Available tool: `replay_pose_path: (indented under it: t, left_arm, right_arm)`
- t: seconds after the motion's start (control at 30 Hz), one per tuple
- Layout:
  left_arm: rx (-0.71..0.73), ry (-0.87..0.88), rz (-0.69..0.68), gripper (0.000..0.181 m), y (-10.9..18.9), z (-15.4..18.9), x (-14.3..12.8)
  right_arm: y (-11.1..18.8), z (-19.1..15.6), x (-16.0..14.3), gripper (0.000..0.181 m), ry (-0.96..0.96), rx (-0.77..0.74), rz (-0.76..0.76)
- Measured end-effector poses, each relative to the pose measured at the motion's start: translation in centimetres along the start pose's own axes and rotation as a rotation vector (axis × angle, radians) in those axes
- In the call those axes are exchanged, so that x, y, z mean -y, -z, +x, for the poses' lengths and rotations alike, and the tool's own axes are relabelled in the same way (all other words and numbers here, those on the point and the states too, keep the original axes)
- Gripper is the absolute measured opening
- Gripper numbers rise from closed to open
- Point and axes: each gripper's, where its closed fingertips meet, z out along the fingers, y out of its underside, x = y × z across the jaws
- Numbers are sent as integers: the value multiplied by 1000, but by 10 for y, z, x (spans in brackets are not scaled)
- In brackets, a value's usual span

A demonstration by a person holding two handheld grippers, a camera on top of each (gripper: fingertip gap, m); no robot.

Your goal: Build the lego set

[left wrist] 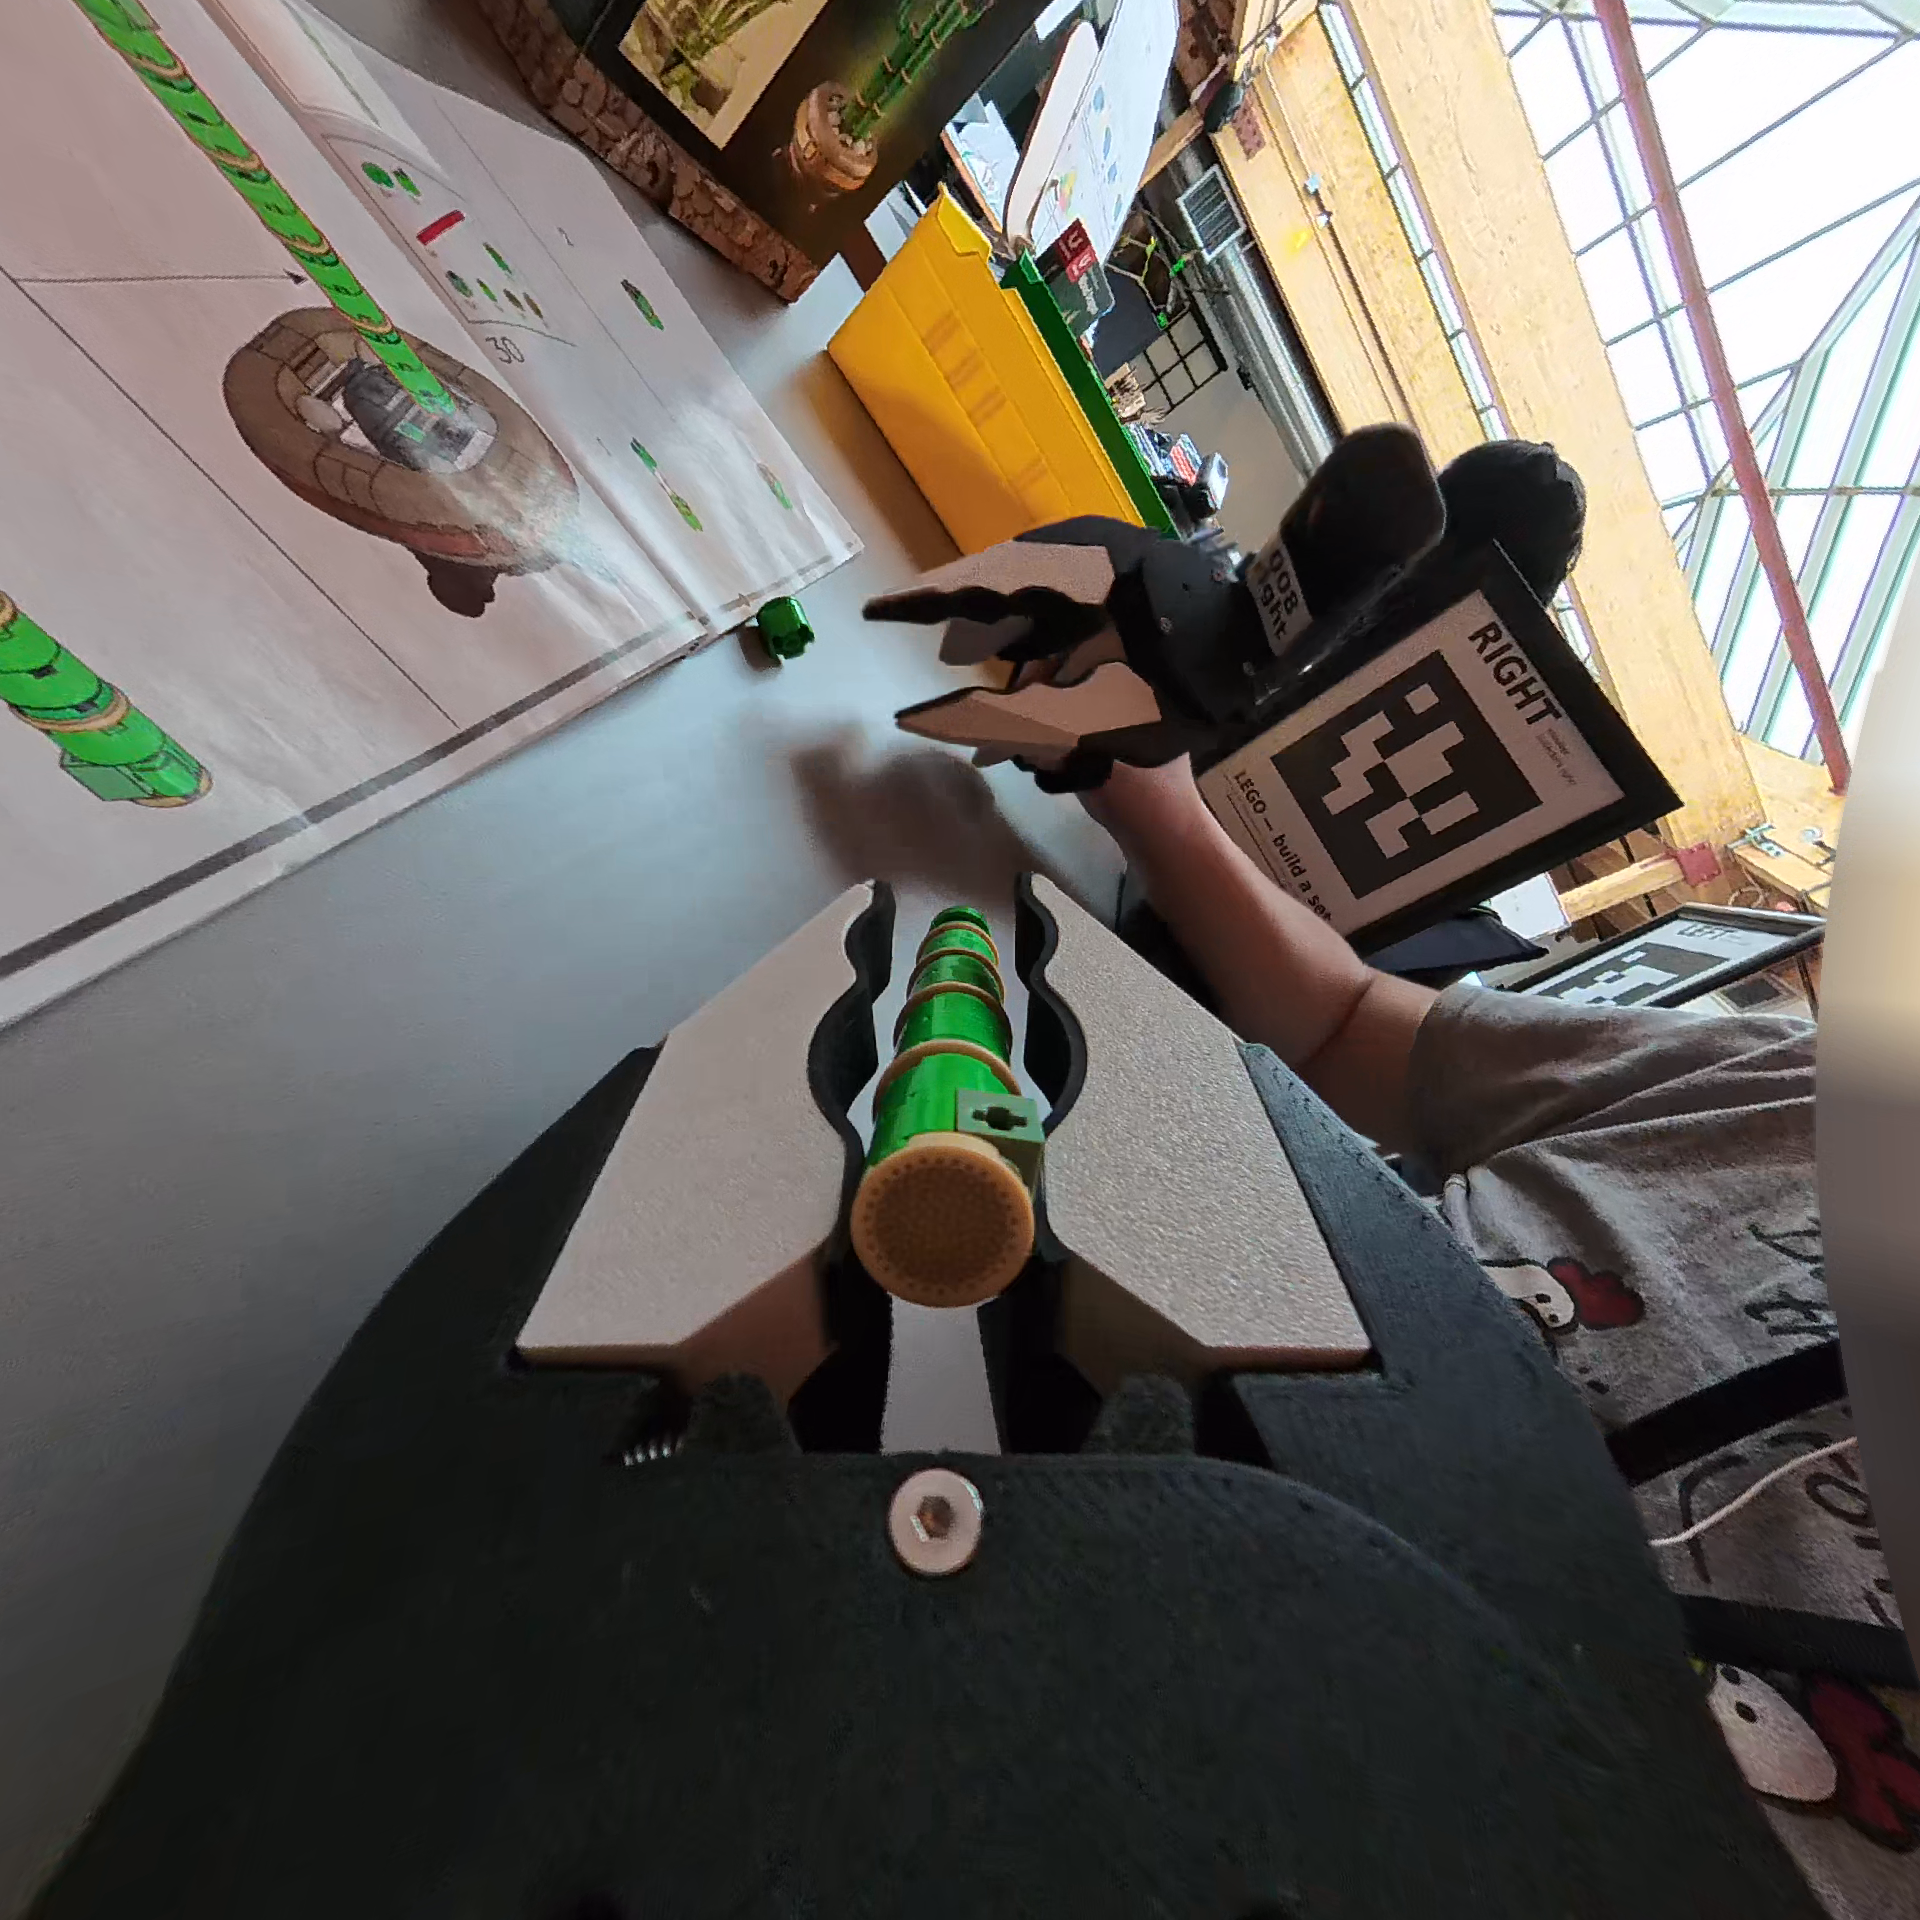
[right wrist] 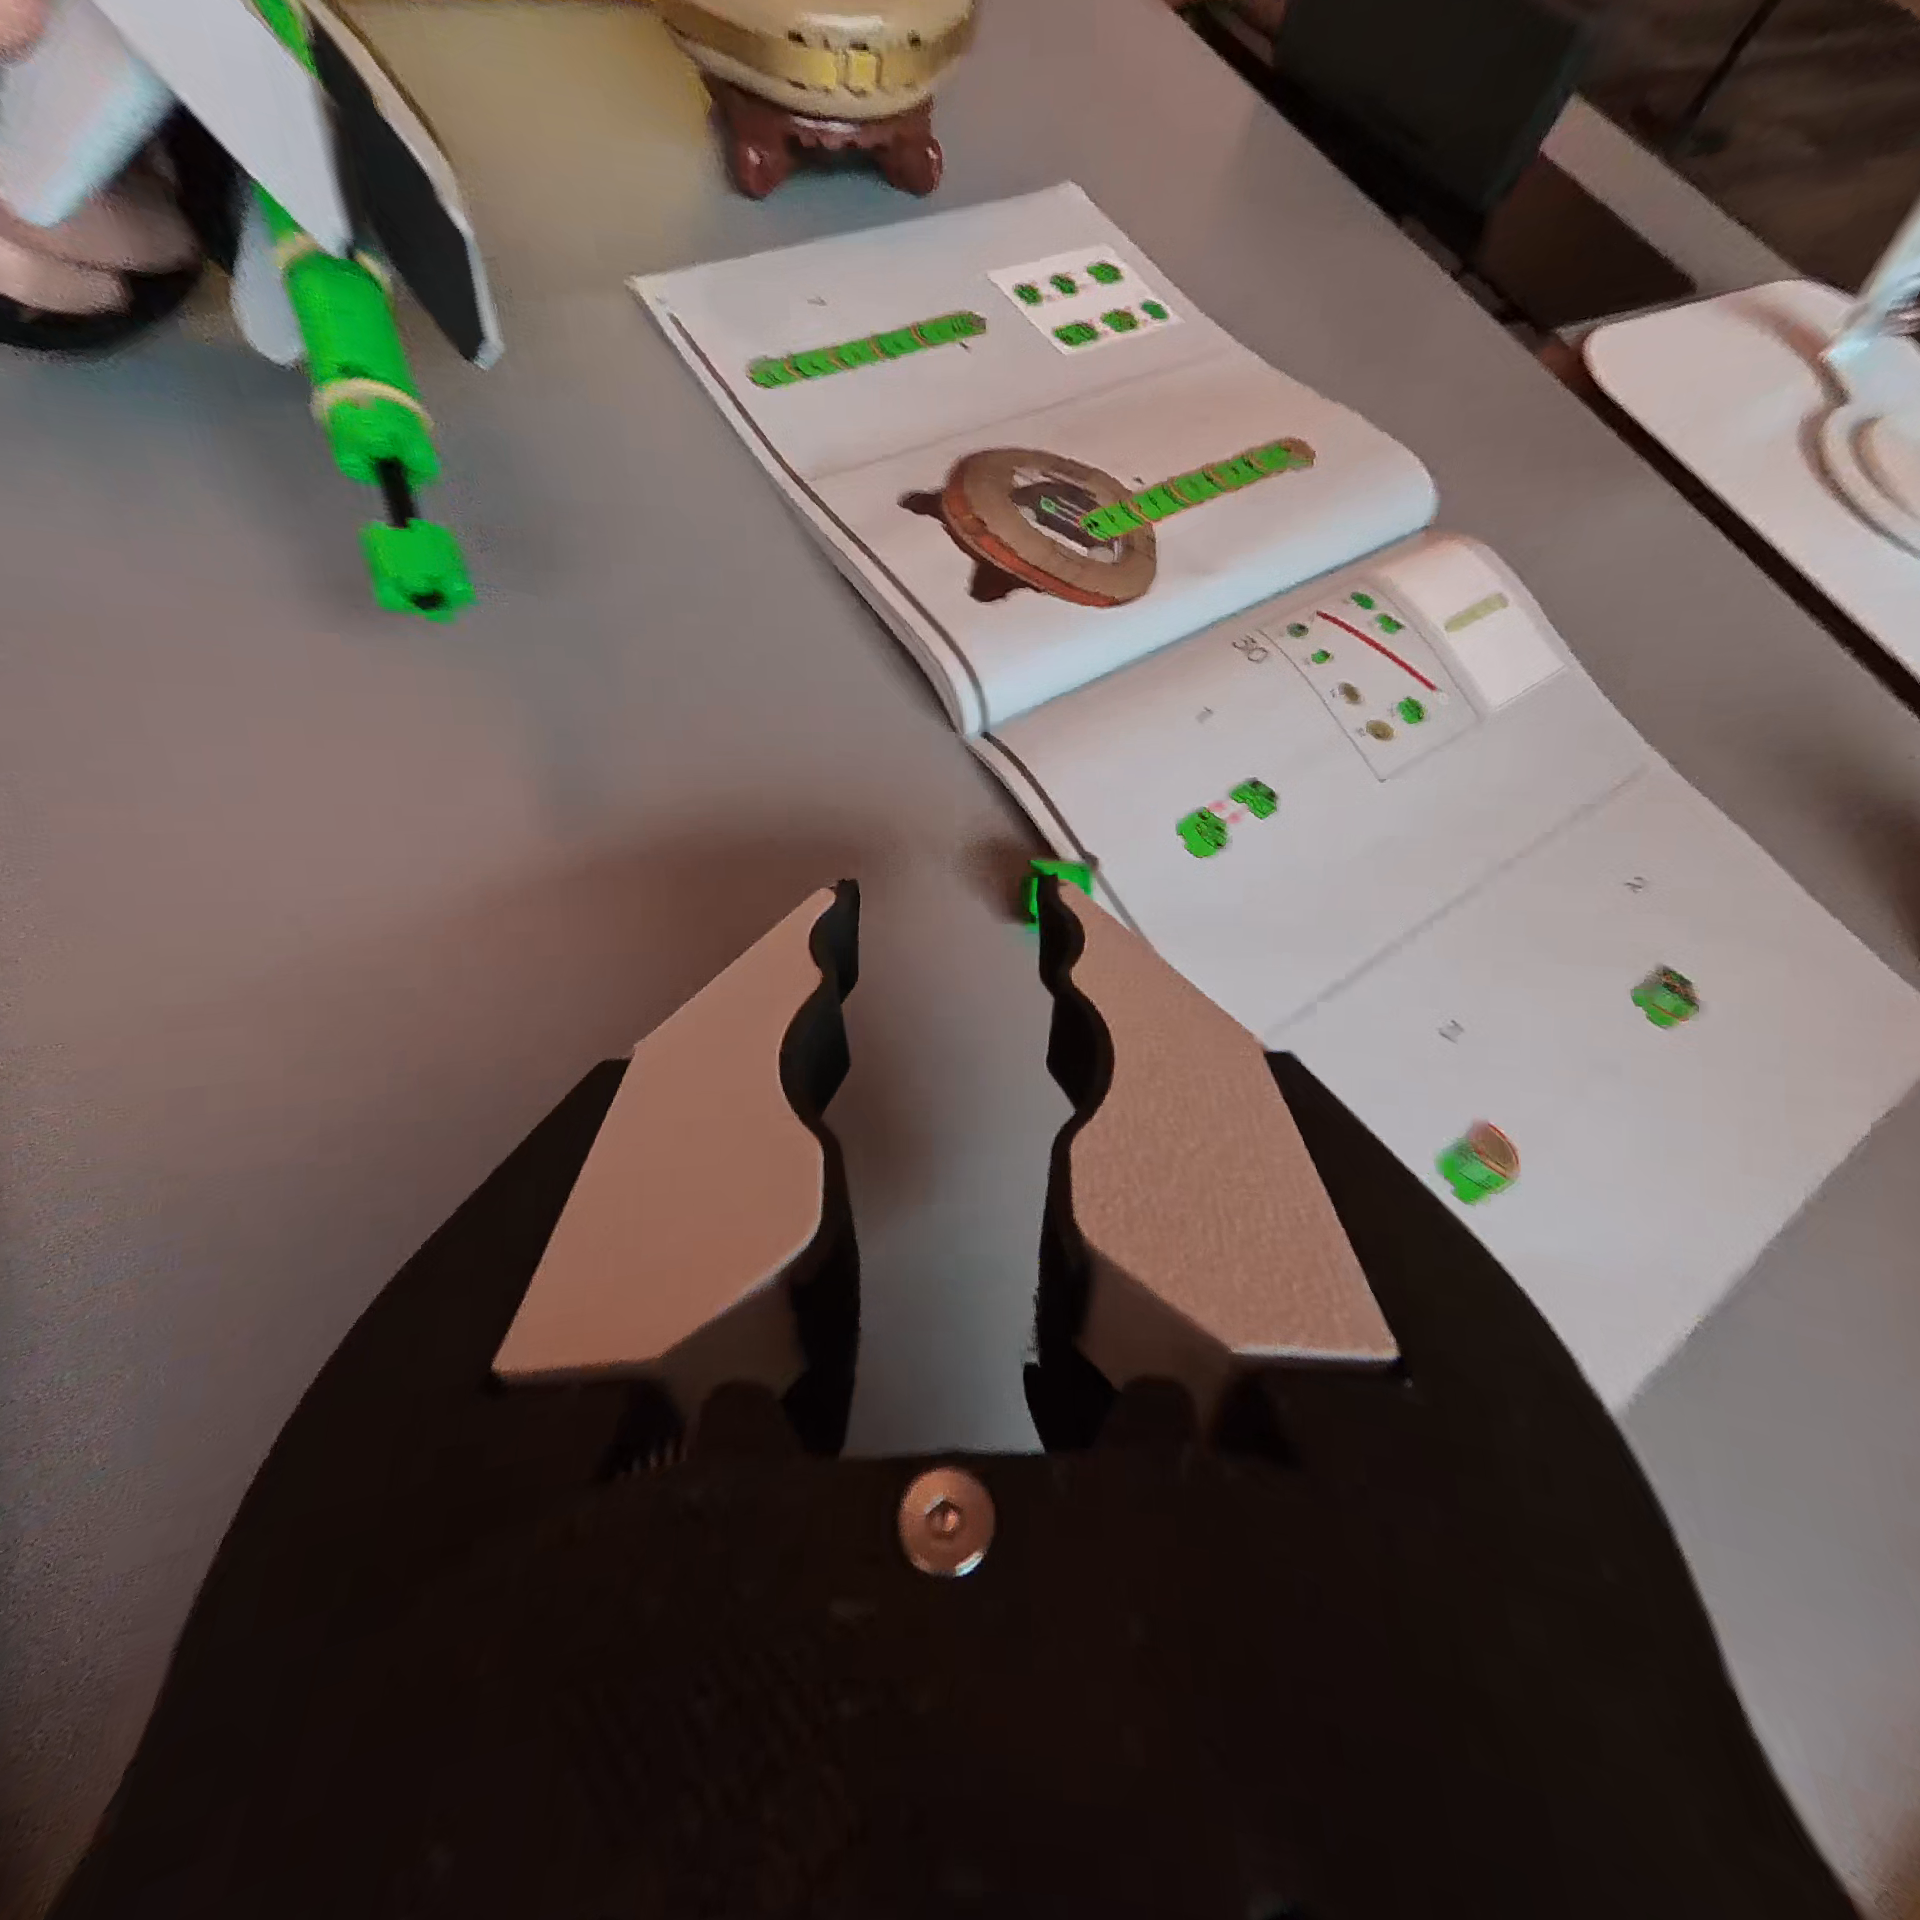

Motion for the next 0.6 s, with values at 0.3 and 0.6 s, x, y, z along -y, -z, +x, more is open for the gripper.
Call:
replay_pose_path:
  t: [0.3,0.6]
  left_arm:
    - [-12,-5,16,22,-2,2,3]
    - [-11,-19,-56,21,-9,1,-8]
  right_arm:
    - [-31,-102,50,42,157,282,106]
    - [-32,-100,48,16,146,300,84]
